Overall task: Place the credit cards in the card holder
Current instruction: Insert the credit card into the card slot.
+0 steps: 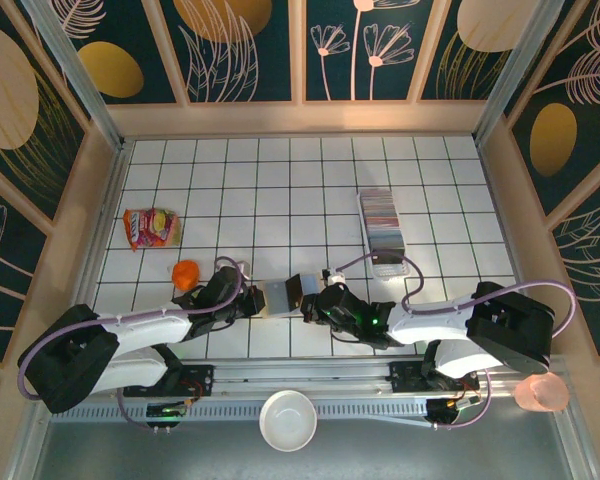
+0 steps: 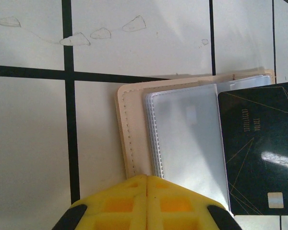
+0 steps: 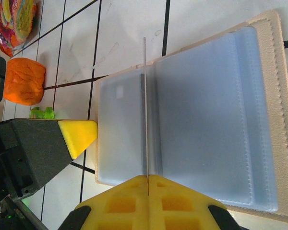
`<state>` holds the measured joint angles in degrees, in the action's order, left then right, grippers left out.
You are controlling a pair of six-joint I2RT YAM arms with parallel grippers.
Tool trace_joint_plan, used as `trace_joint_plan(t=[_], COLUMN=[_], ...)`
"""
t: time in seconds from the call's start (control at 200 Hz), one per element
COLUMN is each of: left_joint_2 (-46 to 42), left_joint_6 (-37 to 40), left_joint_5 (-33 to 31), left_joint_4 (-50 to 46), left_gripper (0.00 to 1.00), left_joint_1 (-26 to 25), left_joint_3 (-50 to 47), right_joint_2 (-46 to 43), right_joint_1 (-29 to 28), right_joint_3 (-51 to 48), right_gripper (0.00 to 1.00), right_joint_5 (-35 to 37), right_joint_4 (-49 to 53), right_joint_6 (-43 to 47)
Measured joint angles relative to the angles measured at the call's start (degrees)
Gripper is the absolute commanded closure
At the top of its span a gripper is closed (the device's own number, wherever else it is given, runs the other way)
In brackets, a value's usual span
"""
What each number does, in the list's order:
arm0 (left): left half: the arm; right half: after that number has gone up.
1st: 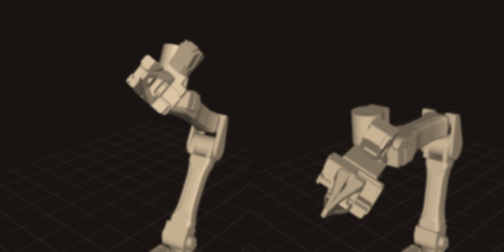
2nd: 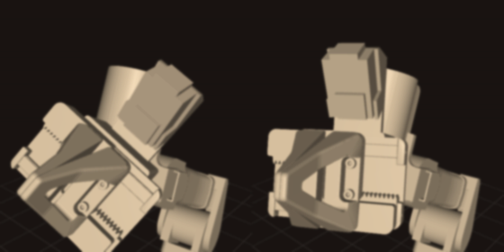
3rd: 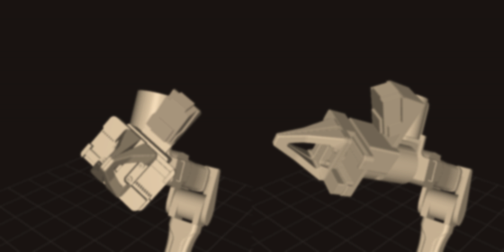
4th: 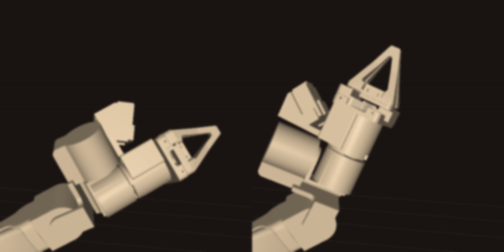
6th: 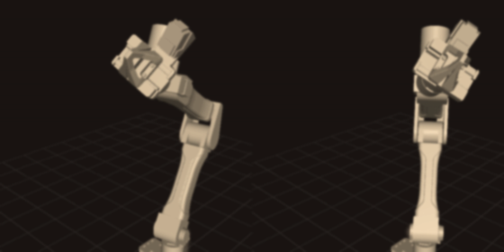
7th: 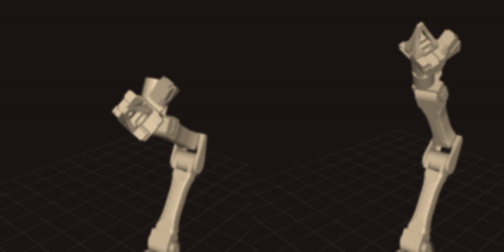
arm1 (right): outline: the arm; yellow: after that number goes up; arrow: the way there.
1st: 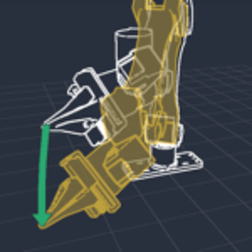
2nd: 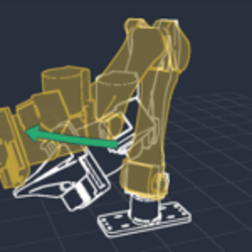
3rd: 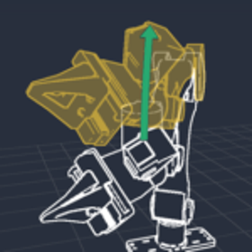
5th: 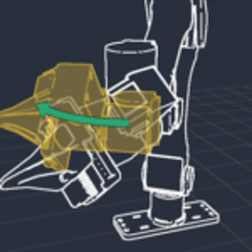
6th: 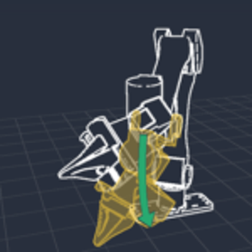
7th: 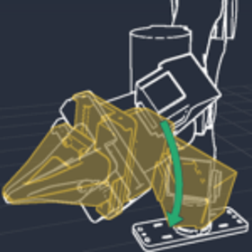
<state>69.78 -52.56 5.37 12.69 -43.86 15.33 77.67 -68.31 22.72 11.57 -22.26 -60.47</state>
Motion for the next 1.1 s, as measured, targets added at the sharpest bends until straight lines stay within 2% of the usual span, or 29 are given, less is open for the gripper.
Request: trace_joint_plan(t=[0.33, 1.101], left_joint_2=[0.0, 1.2], left_joint_6=[0.0, 0.0], left_joint_5=[0.0, 0.0], left_joint_4=[0.2, 1.4], left_gripper=[0.95, 0.96], left_joint_1=[0.0, 0.0], left_joint_3=[-0.2, -0.3], right_joint_2=[2.4, 3.7], right_joint_1=[0.0, 0.0], right_joint_3=[0.0, 0.0], right_gripper=[1.00, 1.00], right_joint_5=[0.0, -3.8], right_joint_4=[-3.0, -2.7], right_joint_6=[-0.9, -5.9])
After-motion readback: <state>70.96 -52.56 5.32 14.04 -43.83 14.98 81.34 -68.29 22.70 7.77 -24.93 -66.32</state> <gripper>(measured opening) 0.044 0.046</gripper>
